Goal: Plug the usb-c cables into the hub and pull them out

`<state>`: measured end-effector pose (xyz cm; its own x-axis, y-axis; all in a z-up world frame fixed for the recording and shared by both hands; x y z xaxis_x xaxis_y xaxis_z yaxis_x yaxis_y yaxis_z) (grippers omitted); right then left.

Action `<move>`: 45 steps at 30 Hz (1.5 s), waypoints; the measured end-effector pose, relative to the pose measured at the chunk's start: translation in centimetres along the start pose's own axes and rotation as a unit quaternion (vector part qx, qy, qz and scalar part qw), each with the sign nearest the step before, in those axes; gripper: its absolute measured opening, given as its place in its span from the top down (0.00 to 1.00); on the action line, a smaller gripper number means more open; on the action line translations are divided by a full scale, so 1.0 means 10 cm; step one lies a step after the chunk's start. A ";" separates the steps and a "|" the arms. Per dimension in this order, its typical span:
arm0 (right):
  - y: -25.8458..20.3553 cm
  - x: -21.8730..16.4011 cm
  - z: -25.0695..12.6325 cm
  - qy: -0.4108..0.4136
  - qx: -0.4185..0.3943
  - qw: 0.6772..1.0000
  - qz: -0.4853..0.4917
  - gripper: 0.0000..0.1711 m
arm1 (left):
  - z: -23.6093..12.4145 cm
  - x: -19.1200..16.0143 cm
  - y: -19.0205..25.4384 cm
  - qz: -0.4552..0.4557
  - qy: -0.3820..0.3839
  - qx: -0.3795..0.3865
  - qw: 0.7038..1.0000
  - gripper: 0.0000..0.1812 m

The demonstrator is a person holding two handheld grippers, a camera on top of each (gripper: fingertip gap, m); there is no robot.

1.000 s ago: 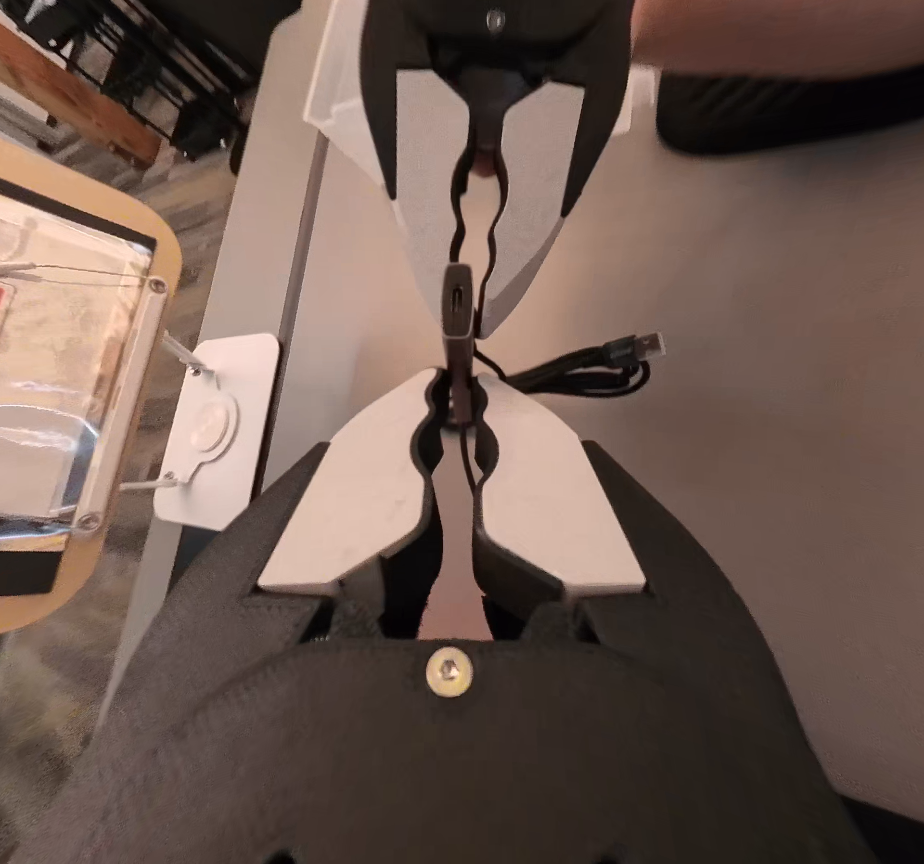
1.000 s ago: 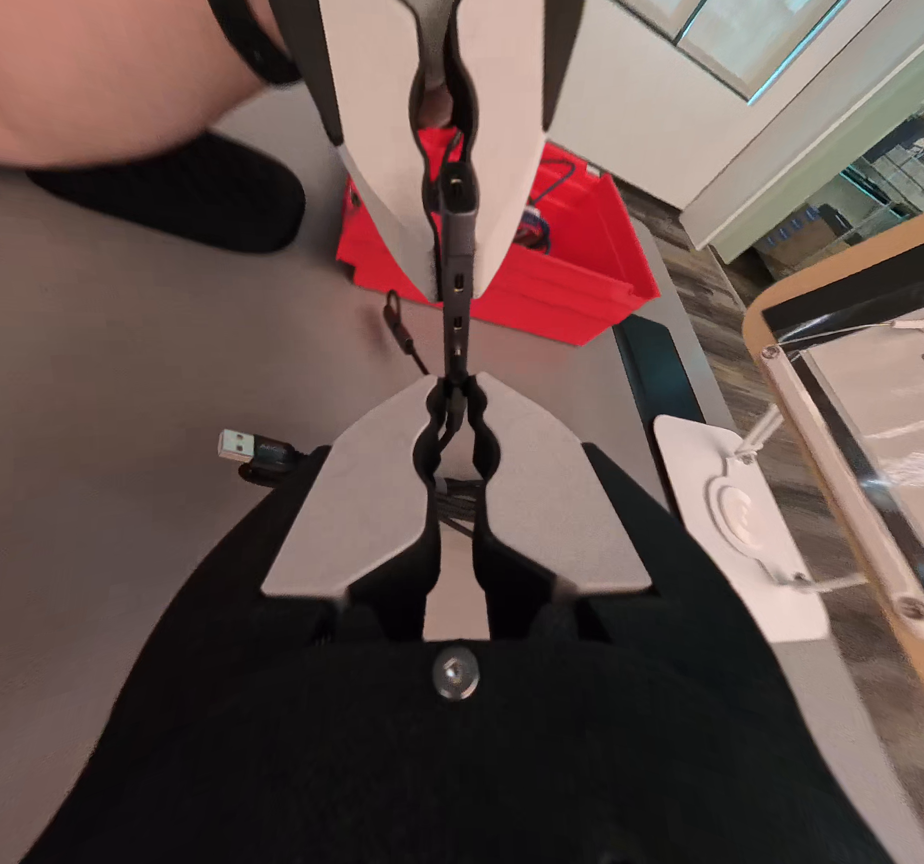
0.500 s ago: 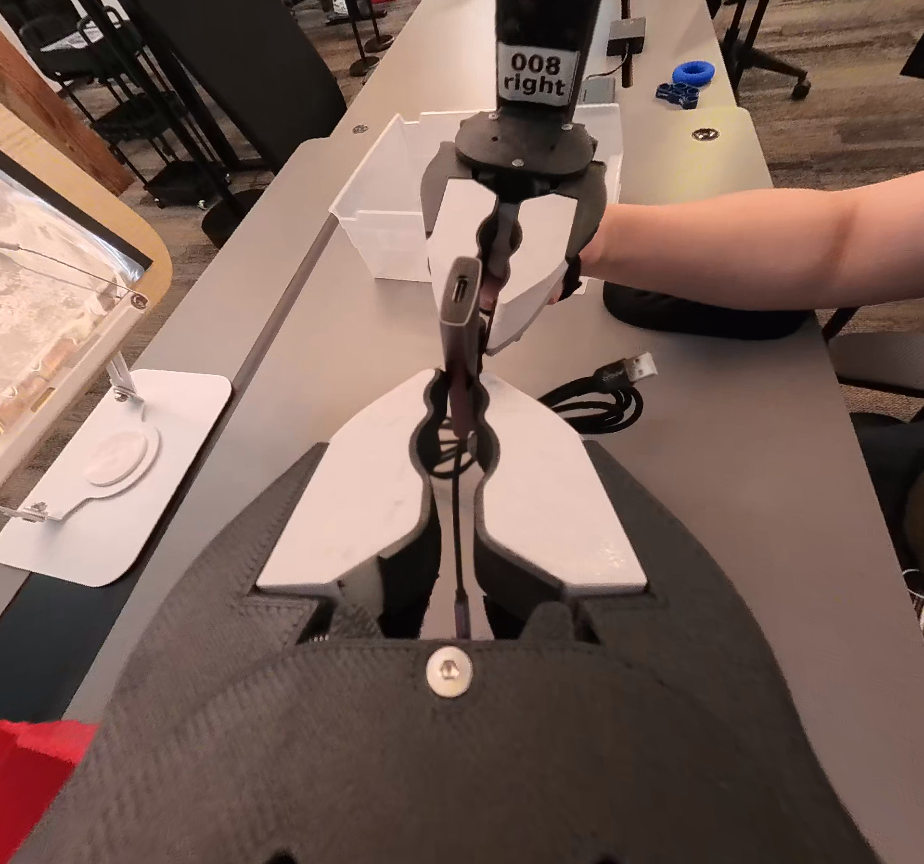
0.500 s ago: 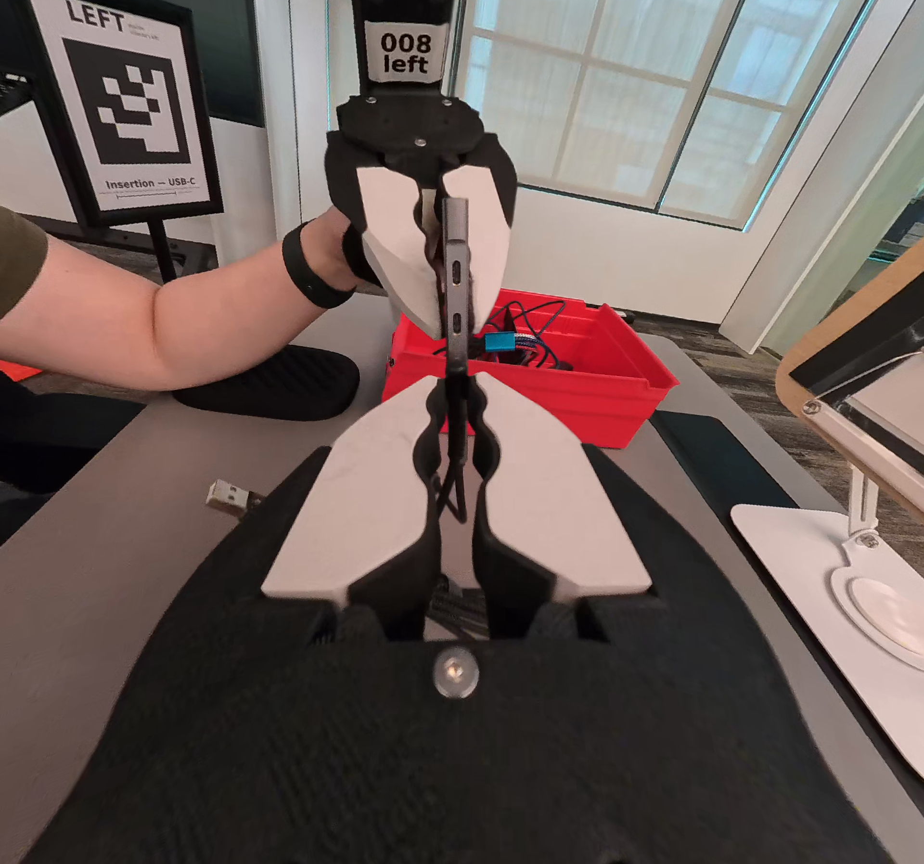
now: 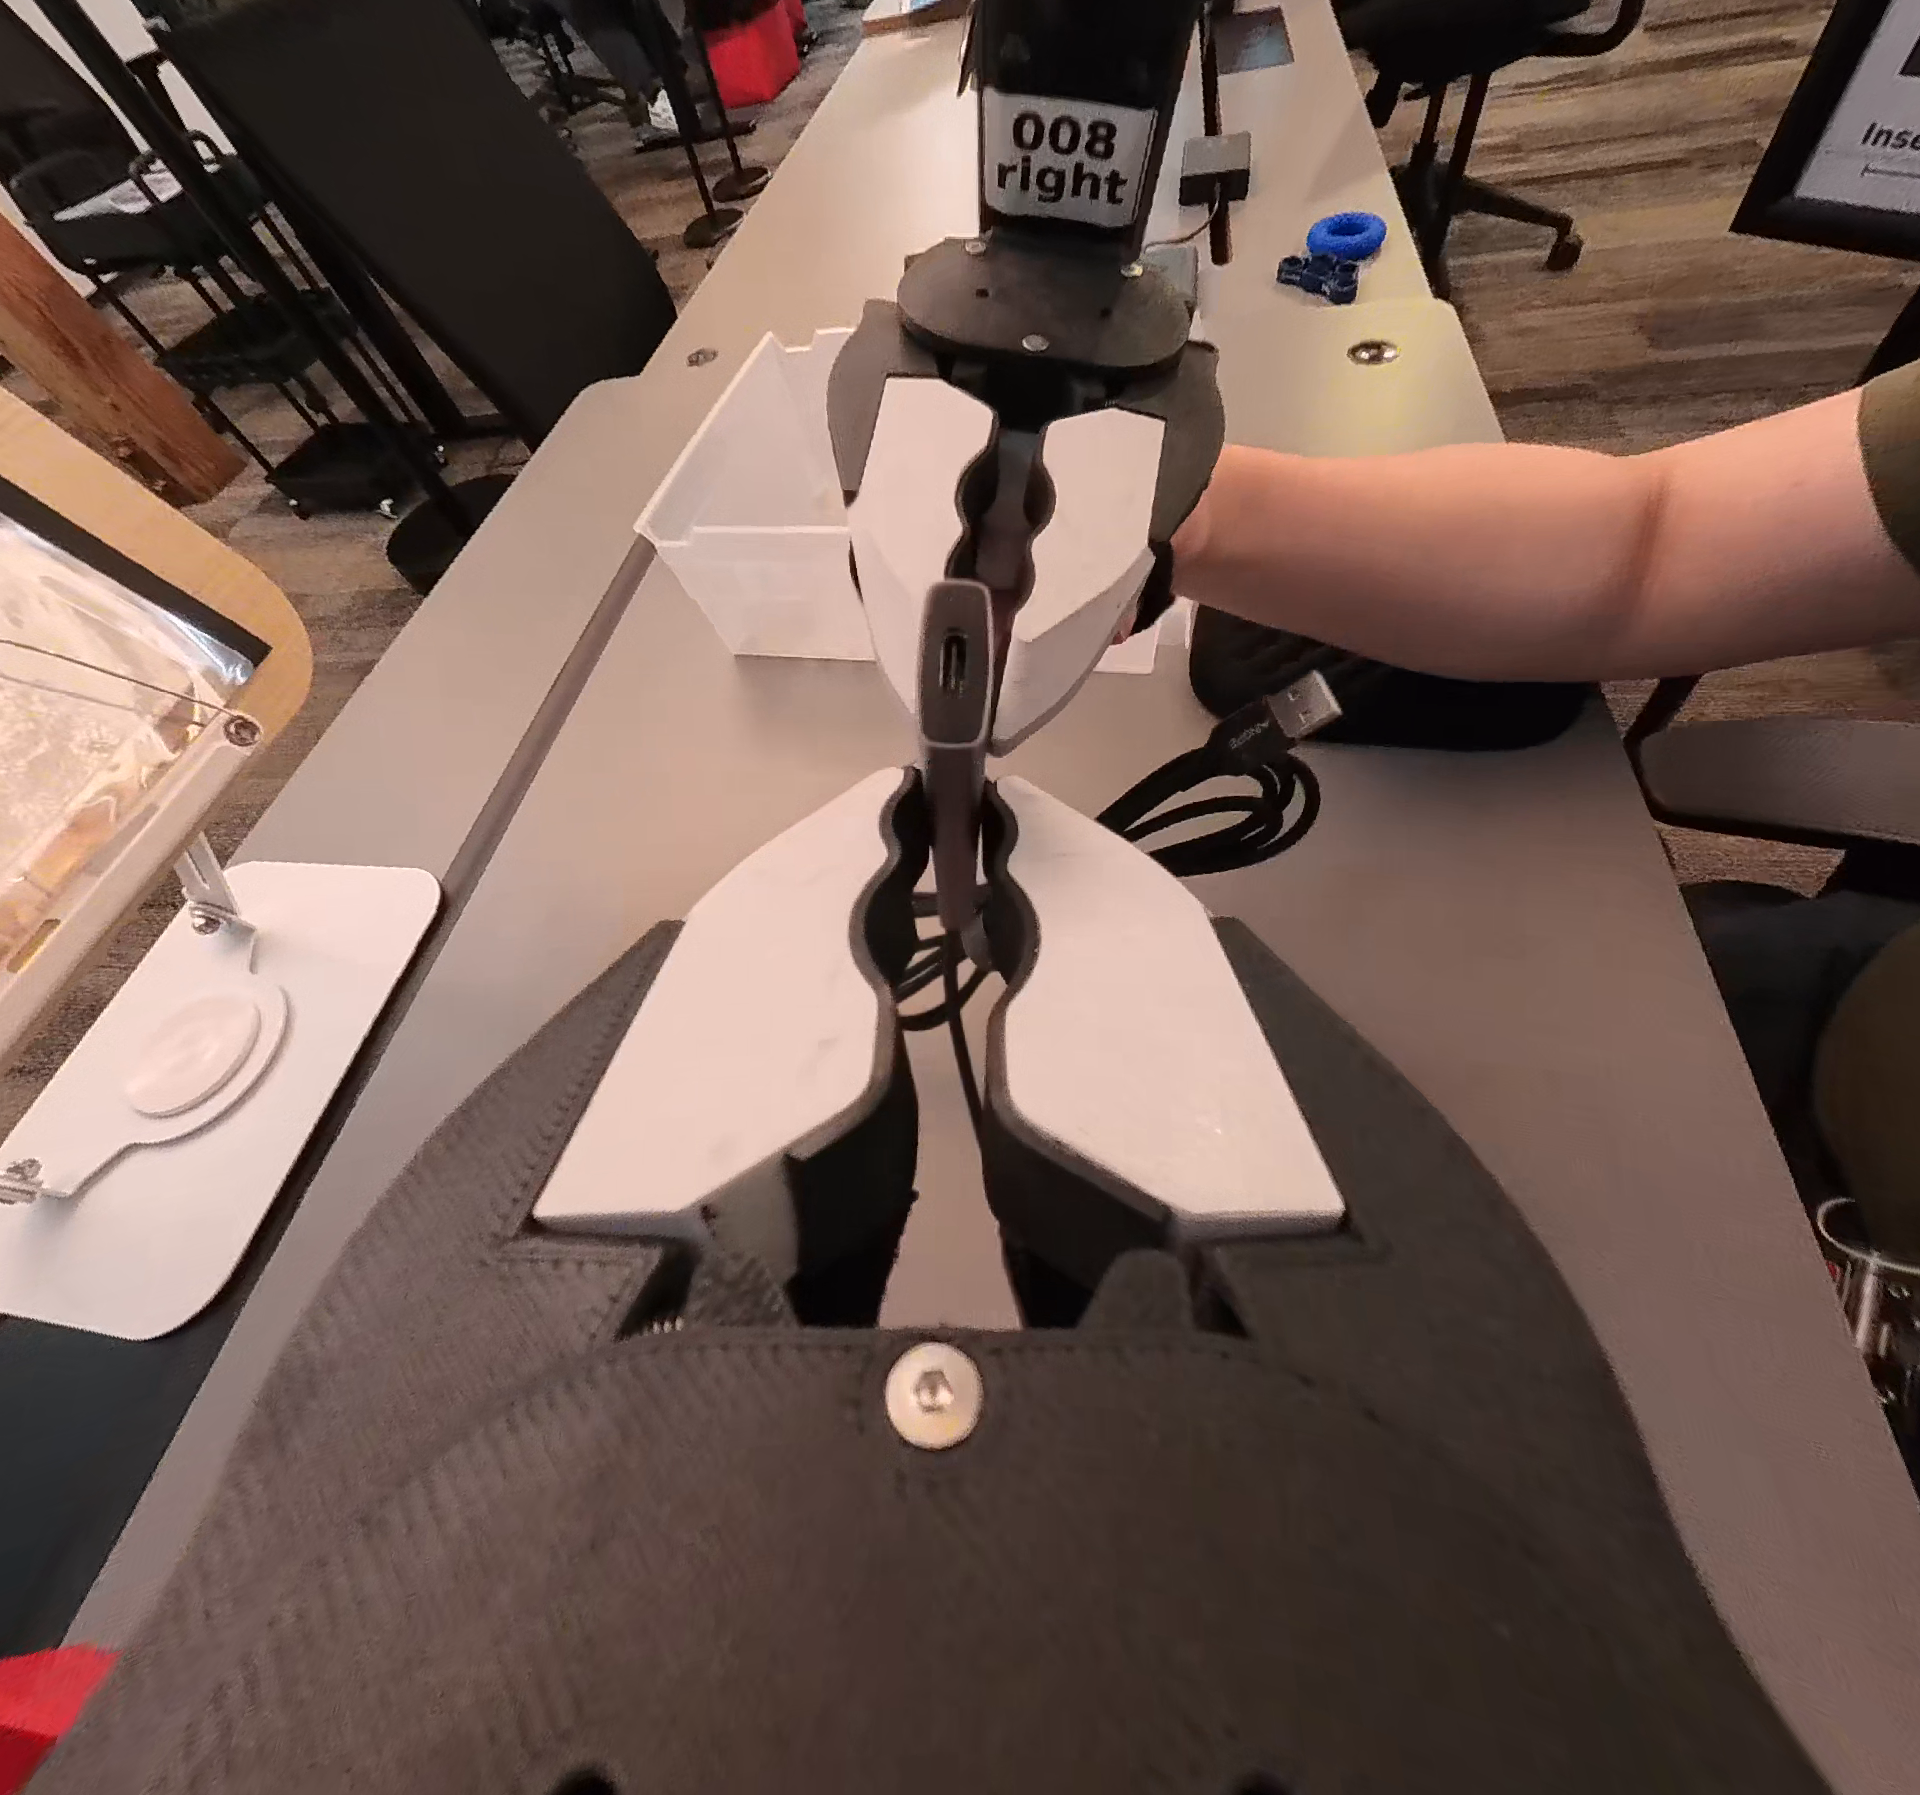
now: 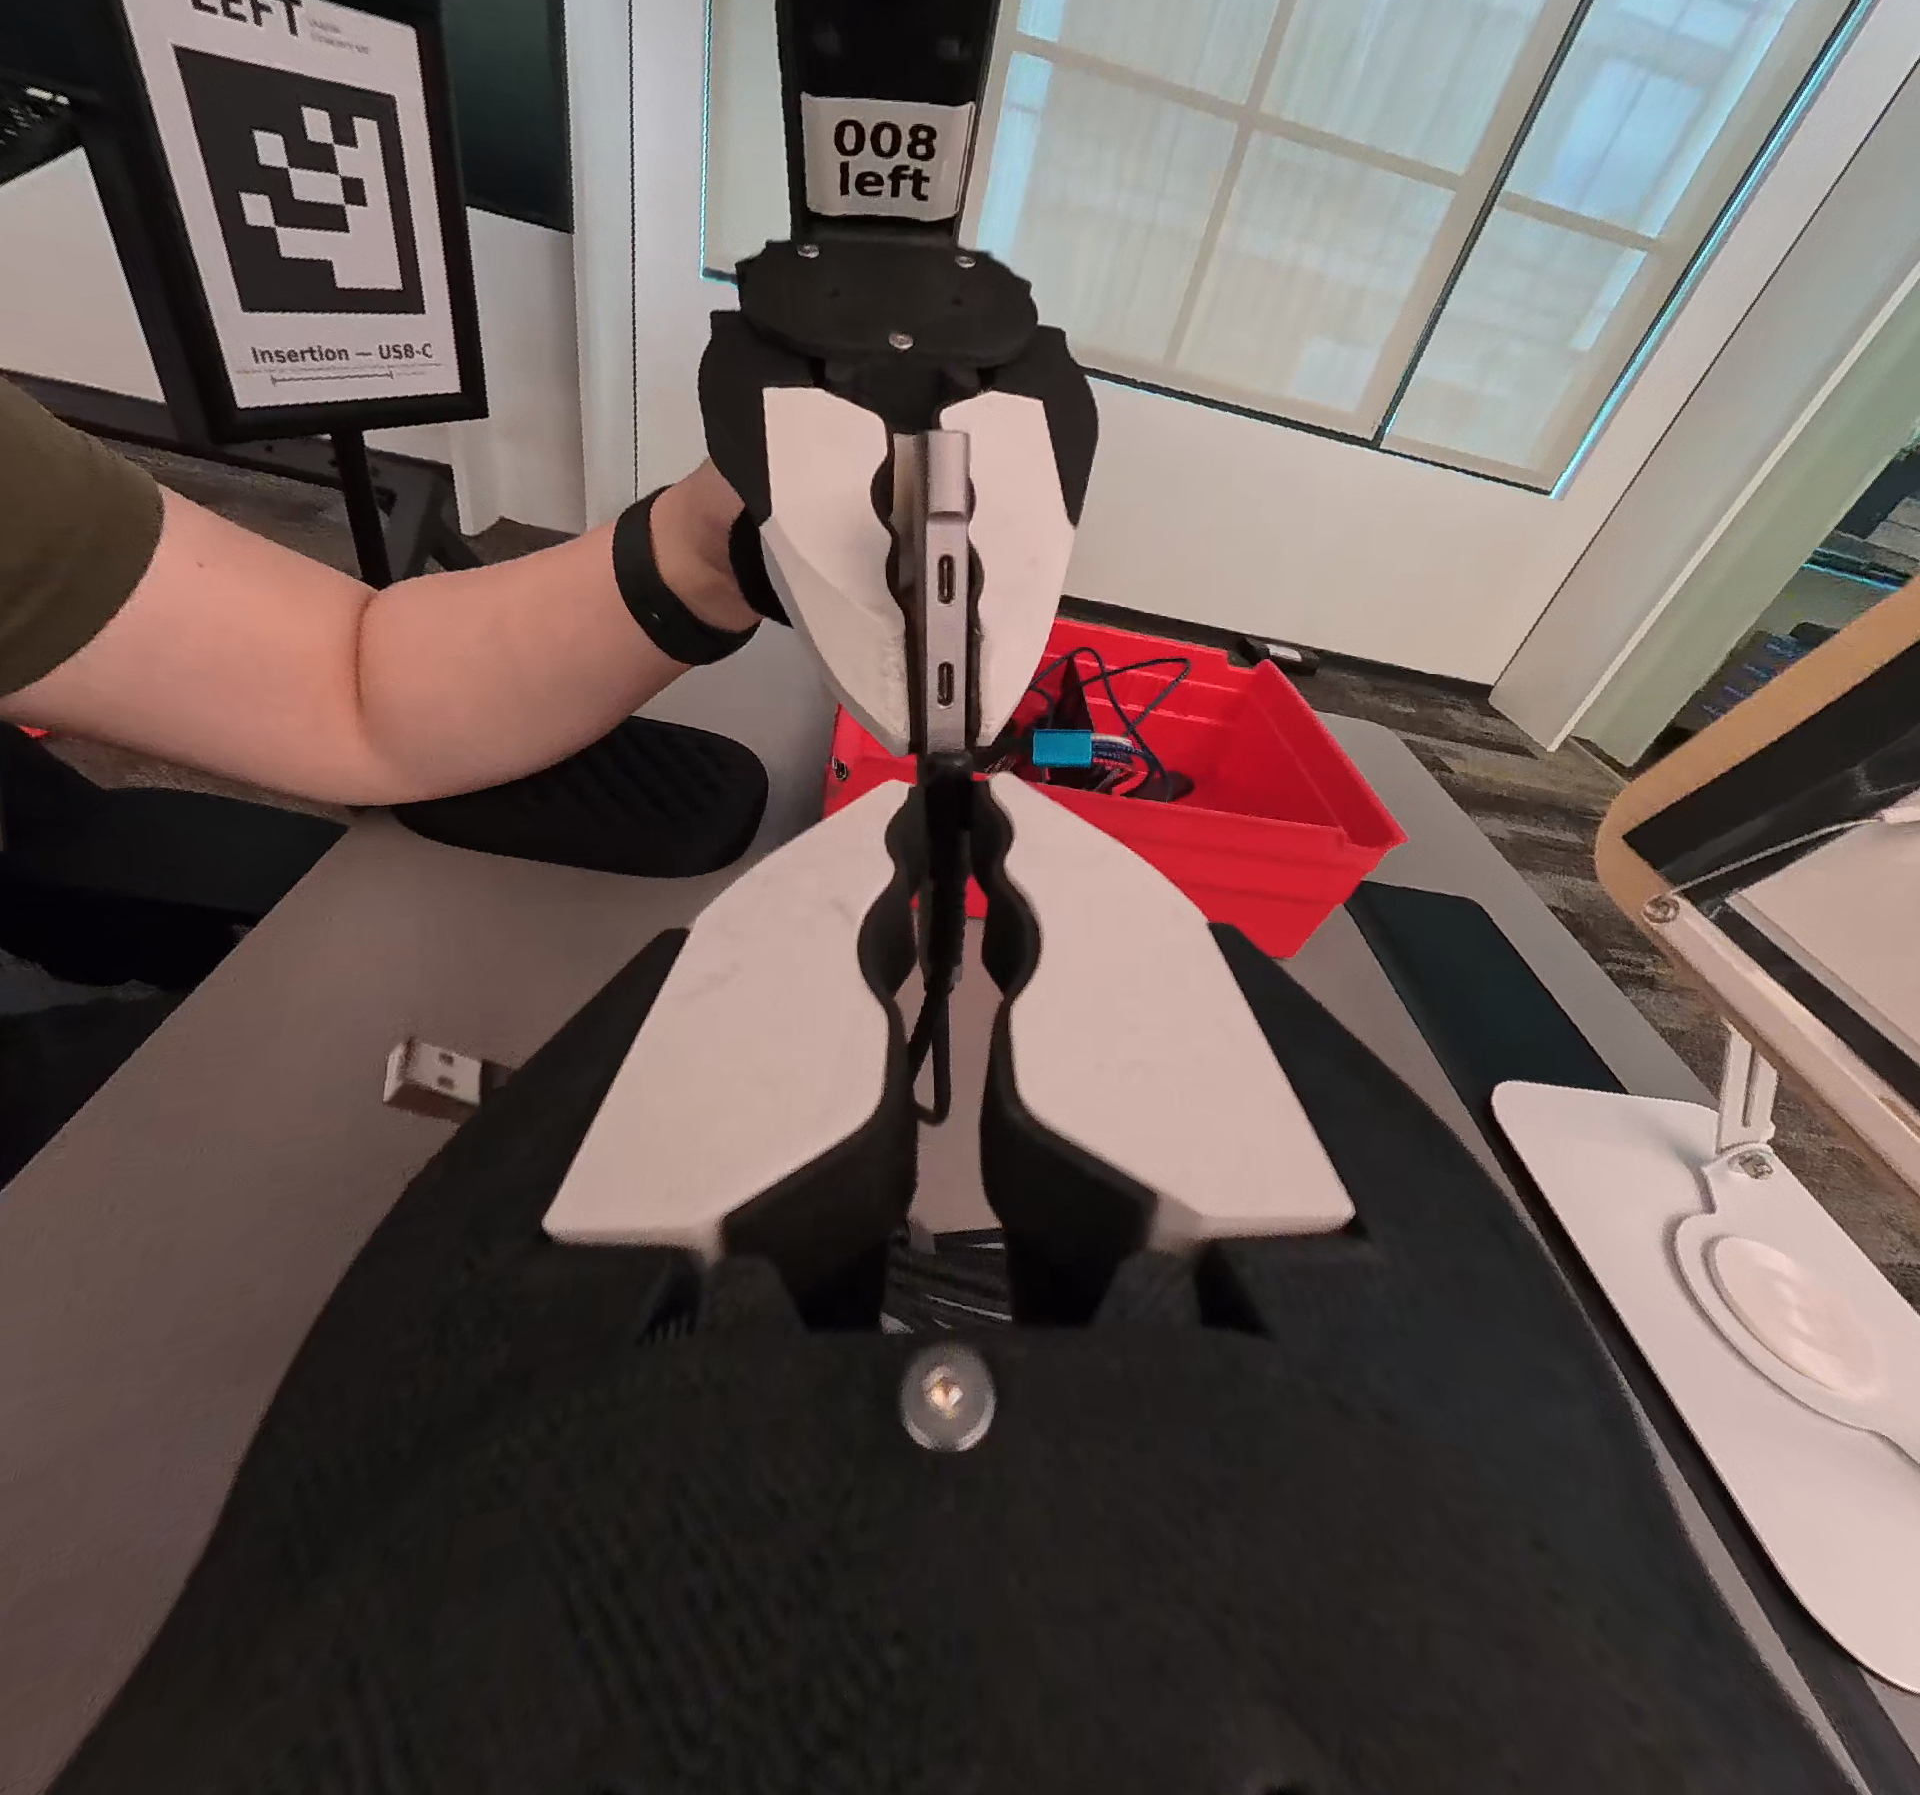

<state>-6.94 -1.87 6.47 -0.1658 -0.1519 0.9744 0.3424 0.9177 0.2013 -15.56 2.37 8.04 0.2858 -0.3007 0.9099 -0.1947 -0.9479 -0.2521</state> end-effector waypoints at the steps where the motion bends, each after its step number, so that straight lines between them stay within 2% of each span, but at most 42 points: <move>1: -0.01 0.02 0.00 0.003 0.001 1.000 0.001 0.95 | -0.01 0.02 0.01 -0.001 0.006 0.000 1.000 0.96; 6: -0.01 0.04 0.02 0.000 -0.005 1.000 0.003 0.95 | -0.03 0.08 0.02 -0.009 0.034 -0.002 0.999 0.96; 14: -0.04 0.11 0.14 0.057 0.022 0.998 0.026 0.95 | -0.11 0.22 0.07 -0.057 0.075 -0.012 0.995 0.95; 22: -0.07 0.12 0.17 0.030 0.017 0.999 0.009 0.95 | -0.19 0.12 0.12 -0.019 -0.015 0.016 1.000 0.95; 31: -0.08 0.10 0.14 0.003 0.008 1.000 -0.005 0.95 | -0.07 -0.04 0.13 -0.006 -0.069 0.018 0.997 0.95; 45: -0.07 0.08 0.03 -0.031 -0.006 0.999 -0.013 0.95 | 0.04 0.01 0.12 0.041 -0.051 0.043 0.997 0.95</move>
<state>-7.57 -2.49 7.14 -0.2319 -0.1526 0.9607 0.3484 0.9091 0.2285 -15.35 1.13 7.69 0.3676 -0.3824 0.8477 -0.1413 -0.9240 -0.3555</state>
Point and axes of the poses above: each gripper's, where its closed fingertips meet, z out along the fingers, x out of its top, y = z × x across the jaws, the point moved 5 cm from there along -z, back along the fingers, and after that the axes turned 14 degrees about x, right-handed, at the moved point
